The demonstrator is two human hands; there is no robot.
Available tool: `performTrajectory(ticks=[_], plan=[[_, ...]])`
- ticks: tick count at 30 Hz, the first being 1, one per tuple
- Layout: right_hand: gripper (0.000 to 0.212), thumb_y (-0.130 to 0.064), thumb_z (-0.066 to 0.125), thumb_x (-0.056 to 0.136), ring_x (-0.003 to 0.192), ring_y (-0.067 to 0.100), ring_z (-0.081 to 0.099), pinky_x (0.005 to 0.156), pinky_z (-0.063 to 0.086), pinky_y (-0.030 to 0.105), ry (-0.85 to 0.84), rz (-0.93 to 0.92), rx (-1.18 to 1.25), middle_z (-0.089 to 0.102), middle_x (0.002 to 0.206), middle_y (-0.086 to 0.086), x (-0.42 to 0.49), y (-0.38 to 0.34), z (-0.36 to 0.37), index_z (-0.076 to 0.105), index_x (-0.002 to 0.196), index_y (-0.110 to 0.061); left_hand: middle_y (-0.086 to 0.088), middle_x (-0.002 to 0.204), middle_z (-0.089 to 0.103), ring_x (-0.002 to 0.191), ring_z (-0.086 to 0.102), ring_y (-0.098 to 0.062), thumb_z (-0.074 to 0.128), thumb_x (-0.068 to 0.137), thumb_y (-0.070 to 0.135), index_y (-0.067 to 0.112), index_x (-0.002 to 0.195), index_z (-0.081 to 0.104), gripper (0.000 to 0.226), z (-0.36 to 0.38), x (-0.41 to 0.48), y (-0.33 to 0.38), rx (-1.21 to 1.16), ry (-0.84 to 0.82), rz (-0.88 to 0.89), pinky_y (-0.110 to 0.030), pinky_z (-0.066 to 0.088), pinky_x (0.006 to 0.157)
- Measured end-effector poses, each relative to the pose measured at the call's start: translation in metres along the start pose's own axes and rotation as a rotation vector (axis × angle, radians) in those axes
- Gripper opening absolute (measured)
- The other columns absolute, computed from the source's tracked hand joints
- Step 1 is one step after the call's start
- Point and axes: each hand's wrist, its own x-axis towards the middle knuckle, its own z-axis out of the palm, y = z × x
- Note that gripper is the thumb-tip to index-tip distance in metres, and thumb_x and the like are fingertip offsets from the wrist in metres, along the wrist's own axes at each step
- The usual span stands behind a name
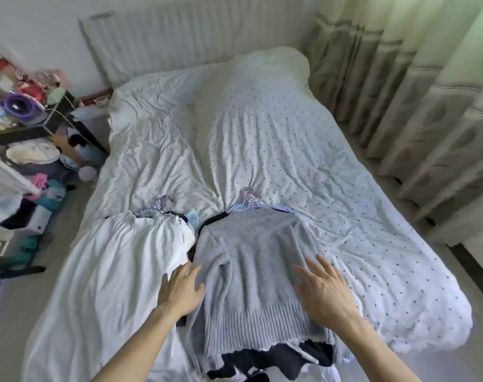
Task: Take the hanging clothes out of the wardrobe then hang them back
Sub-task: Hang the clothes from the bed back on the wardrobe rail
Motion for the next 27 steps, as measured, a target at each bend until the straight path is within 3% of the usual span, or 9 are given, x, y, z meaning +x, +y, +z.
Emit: performTrajectory(ticks=[5, 9, 13, 21, 27], plan=[[0.050, -0.044, 0.038, 0.101, 0.154, 0.023, 0.003, 0.124, 0.012, 0.041, -0.222, 0.017, 0.000, 0.020, 0.164, -0.002, 0.030, 0.012, 0.051, 0.033, 0.151, -0.038, 0.003, 0.161, 0.024, 0.147, 0.025, -0.020, 0.042, 0.098, 0.043, 0.031, 0.153, 0.028, 0.058, 0.047, 0.025, 0.005, -0.034, -0.145, -0.014, -0.044, 0.019, 0.120], [0.052, -0.045, 0.039, 0.100, 0.154, 0.024, 0.000, 0.124, 0.013, 0.046, -0.386, 0.093, 0.002, 0.011, 0.167, 0.001, 0.074, 0.020, 0.089, 0.033, 0.151, -0.038, 0.000, 0.163, 0.019, 0.145, 0.030, -0.023, 0.043, 0.099, 0.043, 0.028, 0.154, 0.029, 0.058, 0.068, 0.075, 0.016, -0.035, -0.269, 0.045, -0.040, 0.031, 0.115], [0.055, -0.044, 0.039, 0.100, 0.153, 0.029, -0.011, 0.124, 0.008, 0.051, -0.518, 0.185, -0.035, -0.007, 0.167, 0.003, 0.131, 0.030, 0.109, 0.025, 0.154, -0.037, -0.003, 0.164, 0.015, 0.147, 0.024, -0.029, 0.041, 0.098, 0.044, 0.029, 0.154, 0.027, 0.060, 0.076, 0.149, 0.027, 0.009, -0.303, 0.084, -0.045, 0.024, 0.118], [0.072, -0.047, 0.041, 0.098, 0.147, 0.034, -0.027, 0.115, -0.001, 0.069, -0.475, 0.449, 0.024, -0.027, 0.162, -0.002, 0.234, 0.049, 0.139, -0.003, 0.155, -0.042, -0.012, 0.163, 0.018, 0.145, 0.027, -0.032, 0.052, 0.095, 0.044, 0.022, 0.156, 0.023, 0.072, 0.064, 0.329, 0.020, 0.076, -0.178, 0.064, -0.047, 0.027, 0.116], [0.079, -0.050, 0.044, 0.096, 0.150, 0.033, -0.020, 0.113, 0.006, 0.073, -0.562, 0.497, -0.023, -0.022, 0.164, -0.001, 0.246, 0.055, 0.179, -0.004, 0.157, -0.036, -0.014, 0.140, 0.051, 0.124, 0.053, -0.034, 0.054, 0.095, 0.037, 0.015, 0.153, 0.028, 0.068, 0.073, 0.403, 0.012, 0.003, -0.295, 0.064, -0.045, 0.048, 0.096]])
